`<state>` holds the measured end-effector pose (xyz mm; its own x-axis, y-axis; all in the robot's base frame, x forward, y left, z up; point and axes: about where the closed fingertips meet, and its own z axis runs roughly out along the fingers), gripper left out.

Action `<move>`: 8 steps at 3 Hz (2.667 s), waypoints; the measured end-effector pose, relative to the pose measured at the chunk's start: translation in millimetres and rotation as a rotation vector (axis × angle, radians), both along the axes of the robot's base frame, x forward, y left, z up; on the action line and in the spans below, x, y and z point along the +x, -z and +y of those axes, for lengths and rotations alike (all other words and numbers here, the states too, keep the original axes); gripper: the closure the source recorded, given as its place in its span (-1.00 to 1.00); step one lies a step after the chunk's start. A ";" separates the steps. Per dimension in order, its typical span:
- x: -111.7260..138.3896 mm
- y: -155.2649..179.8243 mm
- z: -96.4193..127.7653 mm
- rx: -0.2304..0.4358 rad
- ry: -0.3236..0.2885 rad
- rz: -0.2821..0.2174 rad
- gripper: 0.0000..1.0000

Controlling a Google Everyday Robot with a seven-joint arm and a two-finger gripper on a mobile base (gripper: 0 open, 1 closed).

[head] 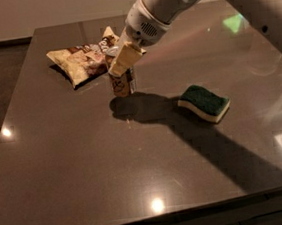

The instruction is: Move orange can near brown chip bag

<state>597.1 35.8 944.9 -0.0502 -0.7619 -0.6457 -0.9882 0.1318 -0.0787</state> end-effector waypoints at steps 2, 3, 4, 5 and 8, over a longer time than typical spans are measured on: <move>57.7 10.9 14.2 0.022 0.125 -0.012 1.00; 78.8 19.0 20.4 0.026 0.155 -0.014 1.00; 91.7 26.1 22.5 0.028 0.179 -0.016 0.67; 97.4 29.0 20.4 0.027 0.196 -0.055 0.19; 97.2 34.2 26.6 0.026 0.188 -0.047 -1.00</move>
Offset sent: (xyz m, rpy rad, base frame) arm 0.0916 0.0195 -0.0144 0.0435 -0.0371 -0.1920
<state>694.2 62.4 910.7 -0.1593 -0.7250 -0.6701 -0.9414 0.3160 -0.1182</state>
